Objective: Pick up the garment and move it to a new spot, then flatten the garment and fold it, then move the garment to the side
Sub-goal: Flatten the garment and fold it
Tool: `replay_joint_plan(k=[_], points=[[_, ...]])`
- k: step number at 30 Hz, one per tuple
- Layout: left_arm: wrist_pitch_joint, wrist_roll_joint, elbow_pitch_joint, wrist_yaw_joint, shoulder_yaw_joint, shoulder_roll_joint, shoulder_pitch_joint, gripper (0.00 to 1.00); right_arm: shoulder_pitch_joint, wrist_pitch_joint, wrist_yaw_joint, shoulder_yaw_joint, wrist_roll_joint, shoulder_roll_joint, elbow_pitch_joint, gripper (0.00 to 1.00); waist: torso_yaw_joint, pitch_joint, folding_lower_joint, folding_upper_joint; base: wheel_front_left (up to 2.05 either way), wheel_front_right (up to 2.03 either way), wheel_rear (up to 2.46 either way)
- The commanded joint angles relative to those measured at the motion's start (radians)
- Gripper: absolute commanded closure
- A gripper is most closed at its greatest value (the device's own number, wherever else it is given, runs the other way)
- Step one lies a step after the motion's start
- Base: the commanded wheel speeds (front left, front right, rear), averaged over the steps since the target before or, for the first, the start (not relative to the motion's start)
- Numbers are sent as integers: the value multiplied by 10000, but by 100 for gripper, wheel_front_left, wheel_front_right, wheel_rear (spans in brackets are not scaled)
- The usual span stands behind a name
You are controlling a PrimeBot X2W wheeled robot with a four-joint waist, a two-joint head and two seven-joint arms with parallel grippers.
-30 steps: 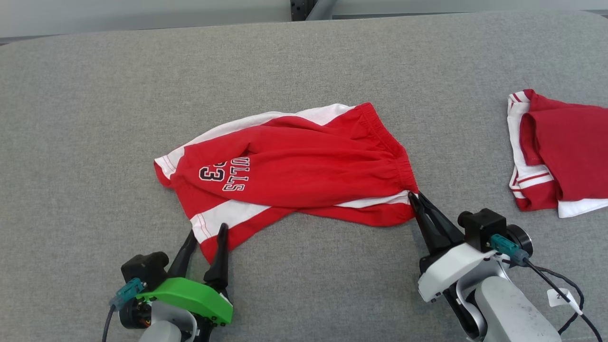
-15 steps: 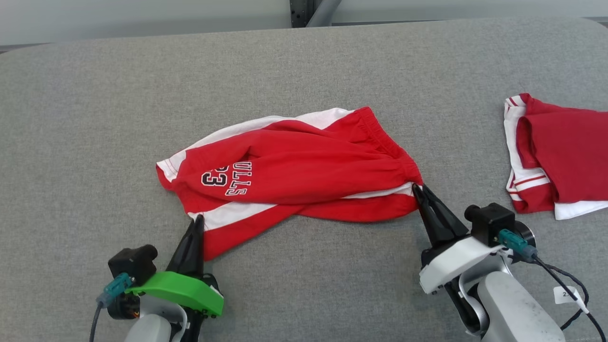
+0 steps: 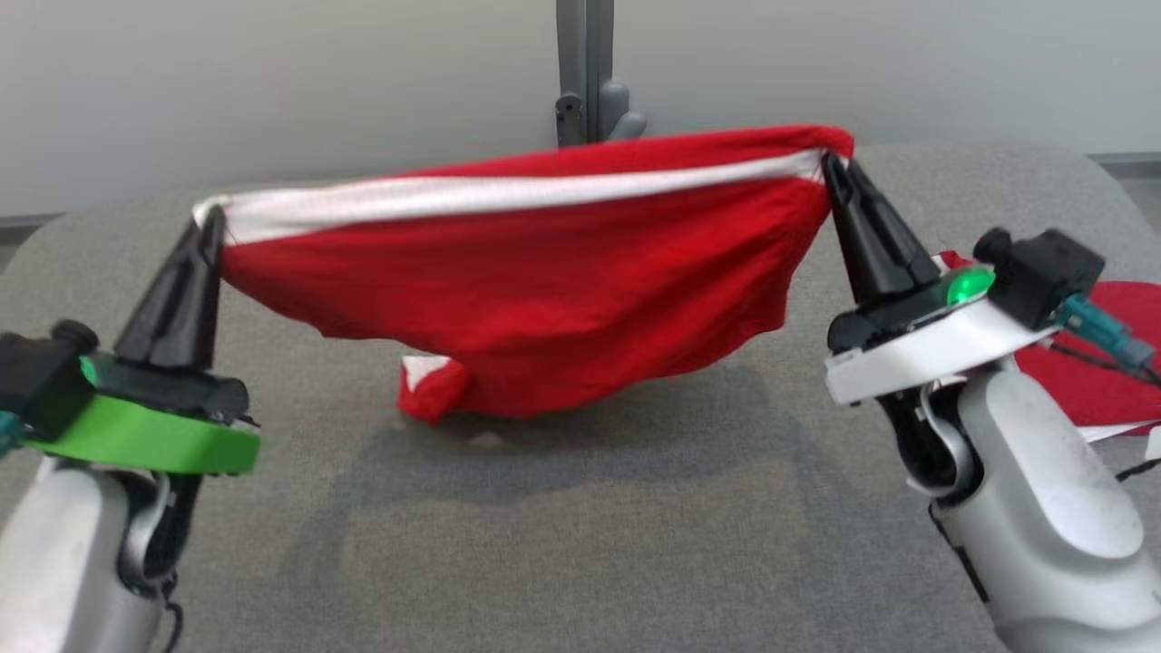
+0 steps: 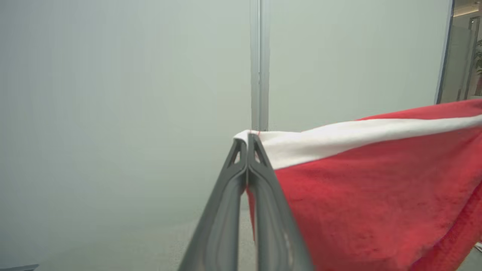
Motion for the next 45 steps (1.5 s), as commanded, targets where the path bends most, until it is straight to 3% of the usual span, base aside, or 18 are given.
replay_joint_plan(k=[1,7,12,16,20,24,27,31,34,40,45], points=[[154,-26,-297,-11,77,457,-370,100,-354,-24,-5,75,363,-193,-195,100,-109,-636,0,0,0,0,0],[1065,-440,-1200,-4,279,1474,-1213,100,-1205,409,-8,377,1465,-667,-584,100,-83,-532,0,0,0,0,0],[1970,-903,-1177,-4,-140,1673,-2052,100,-1908,1219,-9,640,1846,-816,-369,100,112,779,0,0,0,0,0],[2139,-998,-91,-4,-792,1393,-3706,100,-3420,1696,-3,782,1511,-639,716,100,307,2429,0,0,0,0,0],[1545,-158,1577,-4,-1277,1508,-6445,100,-6065,1228,-10,377,590,-346,2446,100,342,3752,0,0,0,0,0],[438,-30,2887,0,-1423,1182,-8862,100,-8216,286,-17,-483,-464,-37,4167,100,372,4262,0,0,0,0,0],[94,-179,3403,-1,-1839,1004,-9561,100,-8786,60,-17,-583,-899,101,4979,100,468,4324,0,0,0,0,0],[-20,-889,3718,-1,-2384,693,-8801,100,-8104,-18,-13,112,-918,3,5753,100,565,4307,0,0,0,0,0],[-6,-1407,3663,-3,-2508,345,-7275,100,-7214,-22,-11,743,-548,-78,6034,100,624,4265,0,0,0,0,0],[-10,-1898,3580,-3,-2063,-1025,-3460,100,-4288,-21,-11,1763,621,-382,5420,100,639,3700,0,0,0,0,0],[-11,-1849,3599,-4,-1919,-1566,-1421,100,-2140,-21,-8,2158,1428,-636,4660,100,506,2859,0,0,0,0,0]])
